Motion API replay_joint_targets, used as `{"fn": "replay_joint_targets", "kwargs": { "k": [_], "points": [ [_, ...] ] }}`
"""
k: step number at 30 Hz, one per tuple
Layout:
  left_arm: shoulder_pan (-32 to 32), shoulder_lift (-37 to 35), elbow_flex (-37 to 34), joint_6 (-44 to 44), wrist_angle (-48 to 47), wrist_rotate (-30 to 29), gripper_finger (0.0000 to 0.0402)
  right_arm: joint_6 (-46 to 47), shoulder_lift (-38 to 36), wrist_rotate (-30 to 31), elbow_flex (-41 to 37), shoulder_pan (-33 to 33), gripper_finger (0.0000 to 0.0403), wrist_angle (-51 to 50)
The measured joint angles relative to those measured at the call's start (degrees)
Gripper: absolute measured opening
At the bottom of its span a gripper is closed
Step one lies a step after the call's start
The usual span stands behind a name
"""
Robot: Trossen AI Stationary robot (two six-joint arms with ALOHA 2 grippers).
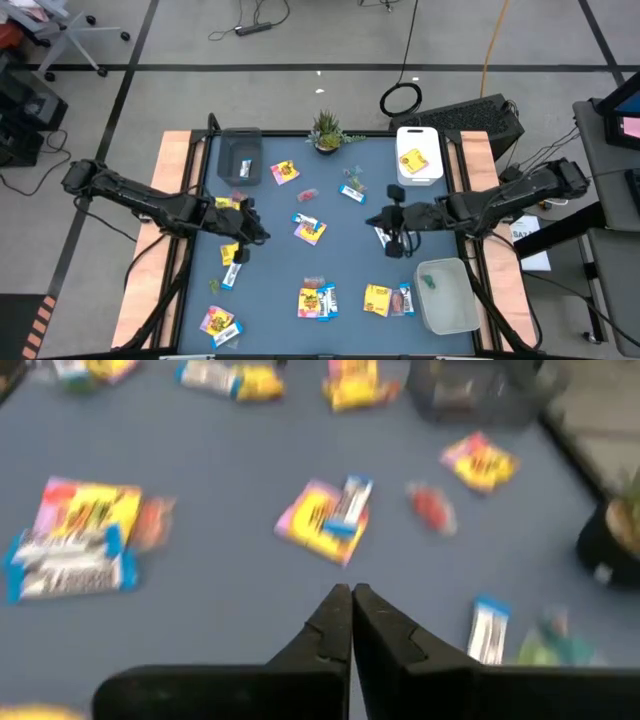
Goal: Sort candy
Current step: Put the middle left yellow candy pack into the white bin
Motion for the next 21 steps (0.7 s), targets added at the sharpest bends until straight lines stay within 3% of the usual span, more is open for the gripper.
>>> {"fn": "replay_joint_targets", "kwargs": {
  "k": [8,15,21],
  "points": [
    [-1.8,0.0,7.4,-7.5,-19.4,-7.2,0.0011,-6.0,0.0,-4.6,-6.1,-5.9,0.0,13.5],
    [0.7,2.4,10.9,-10.4,-26.5,-7.1,0.0074,-8.3,1.4,-4.7,-6.3,-8.2,0.0,16.8],
    [5.0,8.9,11.2,-9.6,-30.9,-4.3,0.0135,-10.6,2.3,-5.5,-6.3,-9.7,0.0,18.9]
  ]
}}
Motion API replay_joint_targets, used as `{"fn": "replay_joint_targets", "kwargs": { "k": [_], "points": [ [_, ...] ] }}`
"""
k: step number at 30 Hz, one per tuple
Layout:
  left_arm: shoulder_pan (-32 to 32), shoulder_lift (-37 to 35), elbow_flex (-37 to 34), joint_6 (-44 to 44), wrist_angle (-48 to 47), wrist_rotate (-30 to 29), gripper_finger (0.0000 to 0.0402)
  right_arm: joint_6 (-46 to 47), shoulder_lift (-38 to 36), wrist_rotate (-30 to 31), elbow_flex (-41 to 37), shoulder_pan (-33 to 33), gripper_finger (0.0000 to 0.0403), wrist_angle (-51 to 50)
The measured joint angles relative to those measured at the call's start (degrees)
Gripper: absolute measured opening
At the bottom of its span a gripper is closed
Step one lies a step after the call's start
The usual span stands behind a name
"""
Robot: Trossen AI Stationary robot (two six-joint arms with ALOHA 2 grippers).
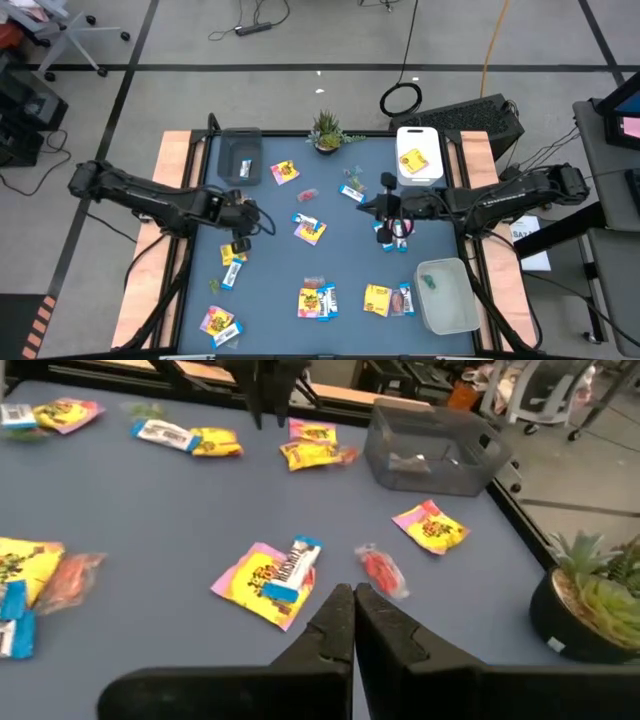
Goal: Sort candy
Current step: Put the middle left yellow candy pack into the white bin, then put the yellow candy pack into the white bin
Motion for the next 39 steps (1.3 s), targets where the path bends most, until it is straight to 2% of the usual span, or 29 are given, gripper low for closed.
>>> {"fn": "replay_joint_targets", "kwargs": {
  "k": [7,11,13,16,19,27,33,39],
  "points": [
    [3.1,10.7,0.0,5.2,-0.8,-1.0,0.0189,0.2,0.1,-0.7,0.0,-0.2,0.0,-0.1],
    [4.3,15.9,0.0,5.3,-2.1,-5.6,0.0193,0.2,0.1,-0.5,0.0,-0.2,0.0,-0.1],
    [4.8,17.7,0.0,5.2,-2.1,-5.9,0.019,0.2,0.1,-0.5,0.0,-0.2,0.0,-0.1],
    [5.0,19.2,0.0,5.2,-2.0,-6.1,0.0173,0.3,0.1,-0.5,0.0,-0.2,0.0,-0.1],
    [5.0,19.5,0.1,5.1,-2.0,-6.1,0.014,0.3,0.1,-0.5,0.0,-0.2,0.0,-0.1],
    [4.9,19.5,0.4,5.3,-2.5,-6.1,0.001,0.3,0.1,-0.5,0.0,-0.2,0.0,-0.1],
    [3.6,19.5,6.3,8.1,-6.5,-7.4,0.0004,0.3,0.1,-0.5,0.0,-0.2,0.0,-0.2],
    [2.0,17.6,12.9,9.7,-6.0,-7.0,0.0002,0.3,0.1,-0.5,0.0,-0.2,0.0,-0.5]
  ]
}}
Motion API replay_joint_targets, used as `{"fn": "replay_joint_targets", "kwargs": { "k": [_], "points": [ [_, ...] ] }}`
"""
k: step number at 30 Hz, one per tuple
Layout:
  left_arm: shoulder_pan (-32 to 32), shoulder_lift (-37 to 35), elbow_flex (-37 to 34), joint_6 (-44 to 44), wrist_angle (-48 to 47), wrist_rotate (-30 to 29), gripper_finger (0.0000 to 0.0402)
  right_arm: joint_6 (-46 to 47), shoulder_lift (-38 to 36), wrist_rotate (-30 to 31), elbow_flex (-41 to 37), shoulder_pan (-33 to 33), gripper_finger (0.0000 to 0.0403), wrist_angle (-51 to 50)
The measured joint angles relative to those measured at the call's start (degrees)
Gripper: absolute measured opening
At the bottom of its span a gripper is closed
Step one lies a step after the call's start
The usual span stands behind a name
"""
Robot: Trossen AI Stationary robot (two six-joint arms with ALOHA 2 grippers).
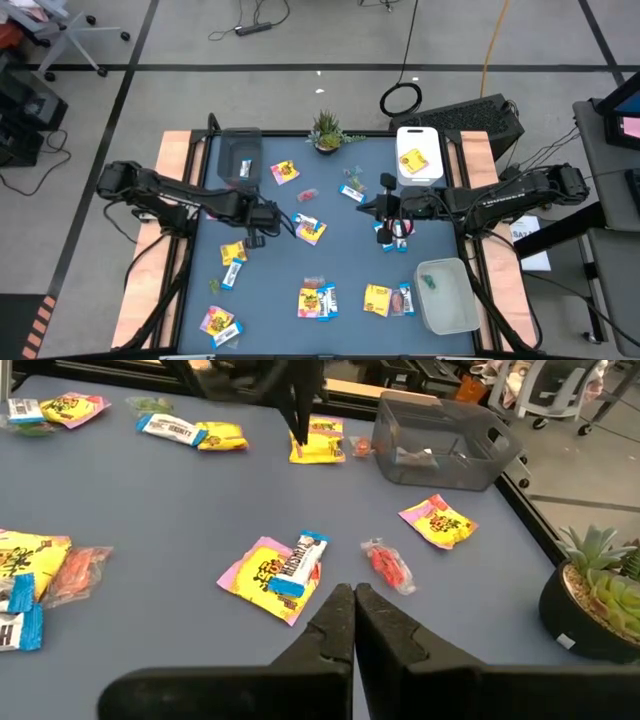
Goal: Sort candy
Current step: Put the yellow candy pack into the white bin
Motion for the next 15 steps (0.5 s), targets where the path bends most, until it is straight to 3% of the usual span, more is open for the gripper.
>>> {"fn": "replay_joint_targets", "kwargs": {
  "k": [6,15],
  "points": [
    [-0.2,-1.1,0.7,0.1,-5.0,1.1,0.0028,0.3,0.0,0.0,0.0,0.0,0.0,-0.5],
    [6.8,-0.3,-3.2,-4.4,-5.1,3.0,0.0154,1.3,0.0,0.0,0.0,0.0,0.0,-0.5]
  ]
}}
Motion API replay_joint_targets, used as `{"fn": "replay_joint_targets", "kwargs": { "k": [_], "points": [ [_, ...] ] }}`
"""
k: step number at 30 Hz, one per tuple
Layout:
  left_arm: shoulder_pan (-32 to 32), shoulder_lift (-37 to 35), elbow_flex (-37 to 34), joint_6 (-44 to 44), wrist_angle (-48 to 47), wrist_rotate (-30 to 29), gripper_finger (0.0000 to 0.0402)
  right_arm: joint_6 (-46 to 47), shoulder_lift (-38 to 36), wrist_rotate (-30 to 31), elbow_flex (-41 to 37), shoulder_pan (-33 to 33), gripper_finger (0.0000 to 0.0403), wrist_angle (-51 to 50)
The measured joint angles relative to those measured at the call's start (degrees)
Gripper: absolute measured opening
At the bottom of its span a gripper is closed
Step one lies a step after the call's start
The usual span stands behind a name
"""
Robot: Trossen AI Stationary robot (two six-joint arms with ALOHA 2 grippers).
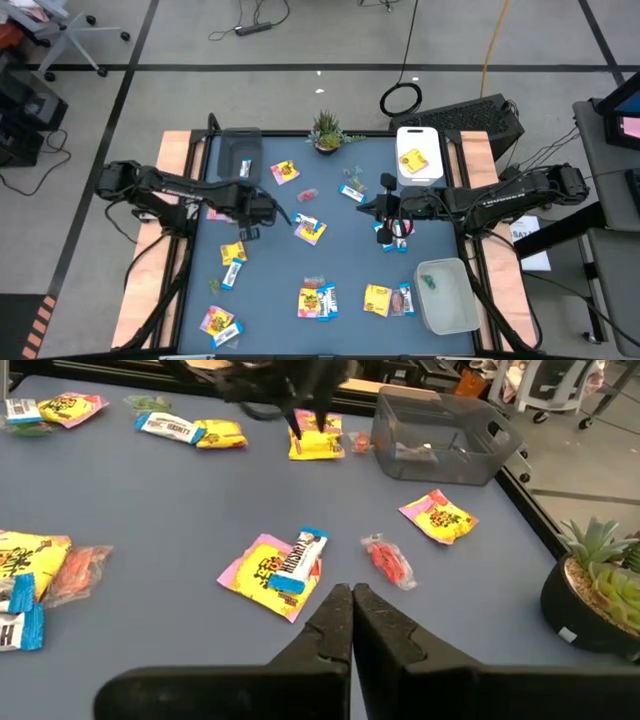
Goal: Sort candy
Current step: Put the yellow candy pack into the white bin
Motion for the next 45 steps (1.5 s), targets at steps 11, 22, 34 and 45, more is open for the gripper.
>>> {"fn": "replay_joint_targets", "kwargs": {
  "k": [11,22,34,45],
  "points": [
    [12.1,0.9,-3.1,-3.2,0.6,6.6,0.02,0.0,0.0,0.0,0.0,0.0,0.0,0.0],
    [15.2,5.9,-4.2,-0.1,3.8,8.6,0.0195,0.0,0.0,0.0,0.0,0.0,0.0,0.0],
    [11.4,3.3,-1.4,4.8,7.0,8.6,0.0027,0.0,0.1,-0.1,0.0,0.1,0.0,-0.3],
    [4.0,-2.8,-4.2,4.8,39.9,16.1,0.0009,1.2,10.0,0.0,0.1,1.4,0.0008,8.4]
  ]
}}
